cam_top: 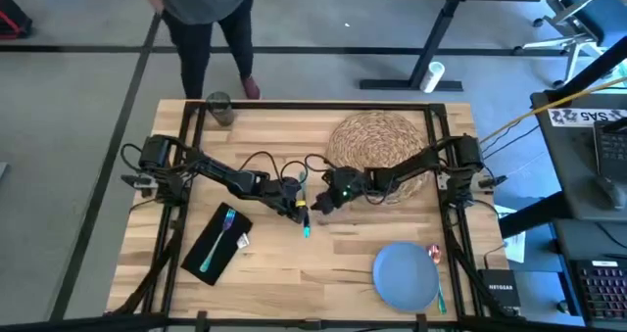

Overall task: Set table place
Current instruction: Put the blue knife on the brown placemat

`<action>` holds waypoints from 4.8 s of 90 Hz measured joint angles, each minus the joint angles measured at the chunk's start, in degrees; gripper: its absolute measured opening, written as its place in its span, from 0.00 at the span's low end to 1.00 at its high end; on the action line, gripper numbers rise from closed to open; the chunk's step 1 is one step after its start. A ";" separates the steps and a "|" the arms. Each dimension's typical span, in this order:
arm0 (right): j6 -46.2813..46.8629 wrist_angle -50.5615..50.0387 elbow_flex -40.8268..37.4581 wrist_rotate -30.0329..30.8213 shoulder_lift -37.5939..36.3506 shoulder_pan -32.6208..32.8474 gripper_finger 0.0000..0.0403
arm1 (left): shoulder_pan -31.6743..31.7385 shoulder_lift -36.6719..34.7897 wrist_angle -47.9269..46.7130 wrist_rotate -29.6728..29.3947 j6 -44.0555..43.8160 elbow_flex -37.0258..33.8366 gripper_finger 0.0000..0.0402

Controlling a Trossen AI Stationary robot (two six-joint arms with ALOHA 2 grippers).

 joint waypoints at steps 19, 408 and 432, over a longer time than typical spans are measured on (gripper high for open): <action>3.97 -1.19 0.38 -1.42 -0.30 1.94 0.21 | 0.25 0.00 -0.01 0.09 -0.27 0.00 0.00; -8.73 -16.22 8.37 1.64 1.16 1.73 0.37 | 0.50 4.07 7.32 0.27 10.96 0.04 0.00; -8.83 -16.42 8.38 1.62 1.16 1.73 0.37 | 1.36 5.22 6.37 0.78 10.52 0.22 0.00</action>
